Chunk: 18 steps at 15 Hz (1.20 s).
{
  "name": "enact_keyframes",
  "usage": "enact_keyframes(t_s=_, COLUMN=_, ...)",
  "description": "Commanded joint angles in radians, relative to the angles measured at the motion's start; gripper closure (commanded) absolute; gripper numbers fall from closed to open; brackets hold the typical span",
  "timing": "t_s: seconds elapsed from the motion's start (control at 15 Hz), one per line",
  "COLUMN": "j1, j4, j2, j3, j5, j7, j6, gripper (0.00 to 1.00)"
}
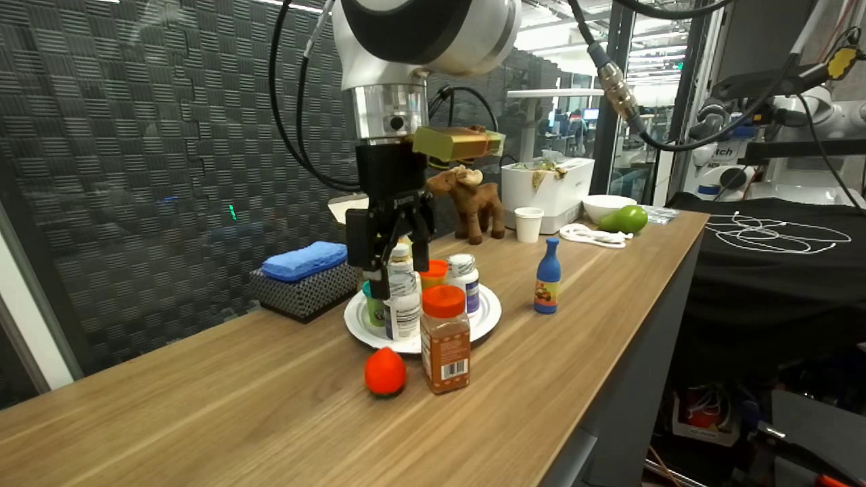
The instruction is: Pick up all the objects surrounding the white plate and arrange them on the plate
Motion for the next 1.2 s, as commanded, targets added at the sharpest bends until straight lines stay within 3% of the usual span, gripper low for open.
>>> enact_keyframes(t_s=0.0, j1=0.012, j4=0.006, j2=-0.065, j3=-0.005, j5=-0.002, j7=0.079, j6=-0.031, gripper=0.0)
enact_keyframes(t_s=0.73, j1=0.034, j4=-0.205, j2=-0.273, j3=0.017, j5=0.003, j7=0.289, j6=-0.013, gripper=0.0)
enact_keyframes(t_s=1.13, j1=0.024, j4=-0.278, j2=-0.286, j3=0.022, j5=-0.009, j7=0.316, j6=0.046, gripper=0.0)
